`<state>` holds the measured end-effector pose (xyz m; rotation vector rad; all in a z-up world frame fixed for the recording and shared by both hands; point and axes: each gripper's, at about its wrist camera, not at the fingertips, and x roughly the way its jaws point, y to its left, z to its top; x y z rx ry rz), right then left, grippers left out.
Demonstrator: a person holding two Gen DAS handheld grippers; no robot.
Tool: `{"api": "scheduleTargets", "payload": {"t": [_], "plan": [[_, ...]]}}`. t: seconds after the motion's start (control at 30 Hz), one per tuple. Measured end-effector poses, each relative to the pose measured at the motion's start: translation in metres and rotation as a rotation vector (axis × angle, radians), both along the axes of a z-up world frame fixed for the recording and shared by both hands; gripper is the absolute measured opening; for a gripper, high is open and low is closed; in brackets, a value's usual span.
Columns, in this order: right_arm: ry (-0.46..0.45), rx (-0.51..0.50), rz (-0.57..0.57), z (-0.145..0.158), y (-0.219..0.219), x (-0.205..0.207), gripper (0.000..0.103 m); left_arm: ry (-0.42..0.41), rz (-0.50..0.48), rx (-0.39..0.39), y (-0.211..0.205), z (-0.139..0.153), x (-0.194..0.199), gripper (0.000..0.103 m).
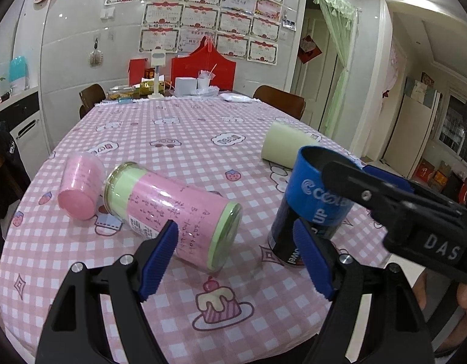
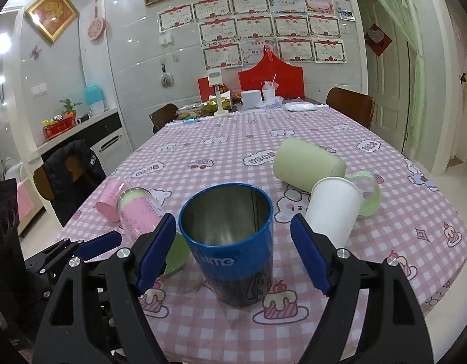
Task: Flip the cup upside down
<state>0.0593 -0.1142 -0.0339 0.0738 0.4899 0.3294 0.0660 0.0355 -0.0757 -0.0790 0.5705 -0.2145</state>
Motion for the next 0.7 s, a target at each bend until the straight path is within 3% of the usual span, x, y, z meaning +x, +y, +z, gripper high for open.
{"api": "scheduleTargets", "payload": {"t": [0.07,0.13,0.37,0.47,0.7], "plan": [[-0.017,0.012,-0.005,0.005,-0.006,-0.008,0.075,-0.018,-0.003,0.007,-0.001,0.006,-0.007,0.078],[-0.037,0.028,-0.018,0.011,-0.015,-0.017,0.087,-0.034,0.001,0.016,-0.004,0.012,-0.013,0.079],[-0.137,0.037,-0.071,0.03,-0.041,-0.046,0.094,-0.123,0.019,0.039,-0.013,0.037,-0.039,0.08],[-0.189,0.015,-0.096,0.035,-0.046,-0.058,0.094,-0.17,0.04,0.054,-0.017,0.049,-0.049,0.089],[-0.304,-0.035,-0.145,0.038,-0.052,-0.074,0.095,-0.28,0.083,0.075,-0.021,0.071,-0.072,0.089]]}}
